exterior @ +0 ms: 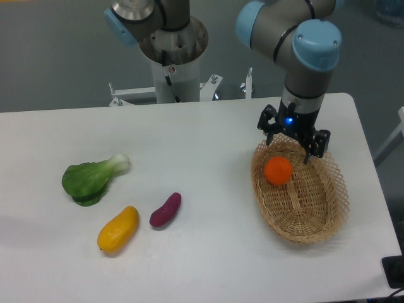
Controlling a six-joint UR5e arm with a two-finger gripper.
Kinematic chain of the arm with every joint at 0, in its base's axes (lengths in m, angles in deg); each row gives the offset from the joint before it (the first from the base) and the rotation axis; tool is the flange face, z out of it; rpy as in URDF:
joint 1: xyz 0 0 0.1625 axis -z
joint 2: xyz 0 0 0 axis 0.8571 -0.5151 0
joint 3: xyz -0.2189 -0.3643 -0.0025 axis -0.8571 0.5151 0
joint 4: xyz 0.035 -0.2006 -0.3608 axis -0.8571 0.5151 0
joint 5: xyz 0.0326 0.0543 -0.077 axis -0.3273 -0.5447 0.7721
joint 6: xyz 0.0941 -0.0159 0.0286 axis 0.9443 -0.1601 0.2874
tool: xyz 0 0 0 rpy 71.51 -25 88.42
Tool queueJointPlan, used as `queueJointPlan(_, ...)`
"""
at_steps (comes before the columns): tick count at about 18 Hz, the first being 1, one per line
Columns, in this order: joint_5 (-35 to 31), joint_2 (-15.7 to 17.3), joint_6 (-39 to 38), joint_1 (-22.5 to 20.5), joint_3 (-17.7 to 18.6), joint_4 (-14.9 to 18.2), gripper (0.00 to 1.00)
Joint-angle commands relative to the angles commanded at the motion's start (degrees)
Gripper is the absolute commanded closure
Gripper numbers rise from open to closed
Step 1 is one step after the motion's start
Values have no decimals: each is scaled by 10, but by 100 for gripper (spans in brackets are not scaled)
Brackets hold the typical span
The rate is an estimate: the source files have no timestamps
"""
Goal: Pick up the orange from the basket
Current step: 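Lower the open gripper down over the orange in the wicker basket, then close the gripper fingers around the orange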
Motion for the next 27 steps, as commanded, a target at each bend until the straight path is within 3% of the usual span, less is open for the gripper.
queueJointPlan(1,1,-4,27,-8,8,-17,0)
queueJointPlan(5,-4,-19,164,-19,16,-14,0)
queueJointPlan(17,5,-30,105,-18,61,-24,0)
queueJointPlan(20,3,-31,100,-15,81,-49,0)
queueJointPlan(27,2,-40,84,-14,80,-59,0)
